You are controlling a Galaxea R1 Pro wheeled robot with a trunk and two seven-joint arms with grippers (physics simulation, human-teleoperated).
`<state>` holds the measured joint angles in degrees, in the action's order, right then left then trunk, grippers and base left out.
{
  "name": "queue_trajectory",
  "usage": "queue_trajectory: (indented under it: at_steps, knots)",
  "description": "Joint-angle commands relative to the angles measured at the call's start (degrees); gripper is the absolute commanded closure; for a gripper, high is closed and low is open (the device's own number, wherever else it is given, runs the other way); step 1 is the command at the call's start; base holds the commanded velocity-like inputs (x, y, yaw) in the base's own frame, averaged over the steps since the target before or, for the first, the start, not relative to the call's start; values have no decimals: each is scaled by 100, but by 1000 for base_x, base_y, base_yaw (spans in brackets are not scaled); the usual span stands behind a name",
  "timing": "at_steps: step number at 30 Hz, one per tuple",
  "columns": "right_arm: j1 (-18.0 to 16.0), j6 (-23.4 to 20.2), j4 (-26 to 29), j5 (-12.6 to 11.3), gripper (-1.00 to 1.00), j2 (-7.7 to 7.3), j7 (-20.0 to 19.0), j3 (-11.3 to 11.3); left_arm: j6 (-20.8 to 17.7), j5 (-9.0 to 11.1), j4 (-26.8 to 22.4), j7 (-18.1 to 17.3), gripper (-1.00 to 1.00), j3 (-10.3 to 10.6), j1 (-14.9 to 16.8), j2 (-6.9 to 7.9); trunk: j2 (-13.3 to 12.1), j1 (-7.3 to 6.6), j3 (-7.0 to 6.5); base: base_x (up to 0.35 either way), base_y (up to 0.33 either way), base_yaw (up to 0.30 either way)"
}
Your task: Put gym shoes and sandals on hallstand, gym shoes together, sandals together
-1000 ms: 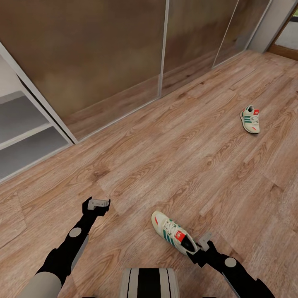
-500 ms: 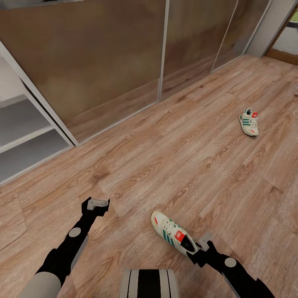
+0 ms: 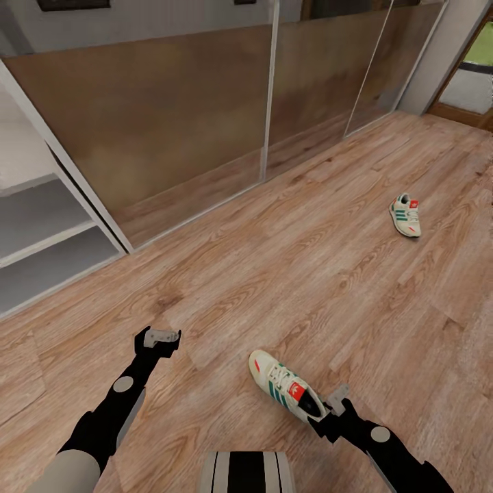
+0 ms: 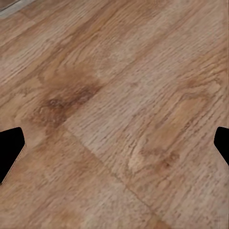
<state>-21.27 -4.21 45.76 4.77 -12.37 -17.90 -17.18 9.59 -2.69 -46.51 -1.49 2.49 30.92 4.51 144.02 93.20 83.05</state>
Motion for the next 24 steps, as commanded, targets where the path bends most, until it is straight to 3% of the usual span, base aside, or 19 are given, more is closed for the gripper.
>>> queue_trajectory:
  at_steps: [1,24]
  knots:
    - [0,-28,12,42,100,-3,-7,-9,17,-28,2,0,-100,6,0,4,0,-3,-19,0,0,0]
    - [0,-8,65,24,100,46,16,21,9,-3,-45,23,-100,-6,-40,8,-31,-63,-568,0,0,0]
